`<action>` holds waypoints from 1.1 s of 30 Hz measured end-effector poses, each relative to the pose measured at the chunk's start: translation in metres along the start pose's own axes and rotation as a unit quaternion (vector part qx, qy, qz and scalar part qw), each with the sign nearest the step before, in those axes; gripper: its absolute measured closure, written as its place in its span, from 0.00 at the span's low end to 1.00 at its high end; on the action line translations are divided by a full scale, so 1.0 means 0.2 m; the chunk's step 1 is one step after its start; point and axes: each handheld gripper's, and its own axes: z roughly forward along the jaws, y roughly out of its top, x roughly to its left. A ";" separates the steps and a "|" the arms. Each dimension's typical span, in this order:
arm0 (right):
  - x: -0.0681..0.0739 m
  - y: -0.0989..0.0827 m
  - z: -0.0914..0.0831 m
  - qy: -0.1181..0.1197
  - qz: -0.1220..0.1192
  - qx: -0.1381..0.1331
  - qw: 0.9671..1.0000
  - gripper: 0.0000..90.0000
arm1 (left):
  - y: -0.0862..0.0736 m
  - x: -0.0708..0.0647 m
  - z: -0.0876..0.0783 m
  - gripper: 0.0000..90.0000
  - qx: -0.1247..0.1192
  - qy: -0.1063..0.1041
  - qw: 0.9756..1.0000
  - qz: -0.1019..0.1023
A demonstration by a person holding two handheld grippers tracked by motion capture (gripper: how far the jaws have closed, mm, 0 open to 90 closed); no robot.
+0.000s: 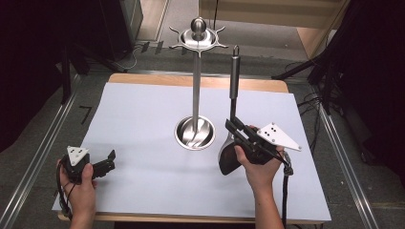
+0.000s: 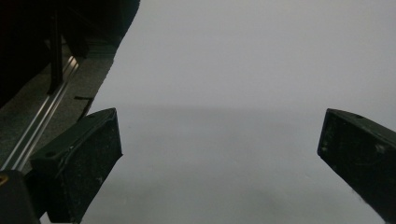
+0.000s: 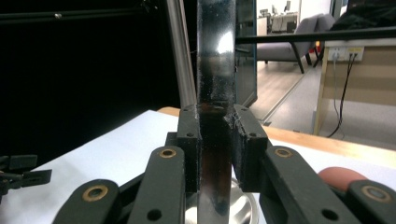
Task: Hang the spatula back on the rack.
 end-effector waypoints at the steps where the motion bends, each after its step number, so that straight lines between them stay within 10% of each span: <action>1: 0.00 0.01 0.00 0.002 0.000 -0.002 1.000 0.85 | 0.00 0.00 0.00 0.00 0.000 0.000 1.000 0.000; 33: 0.03 0.01 0.06 0.018 -0.008 0.000 1.000 0.85 | 0.00 0.00 0.00 0.00 0.001 -0.002 1.000 0.000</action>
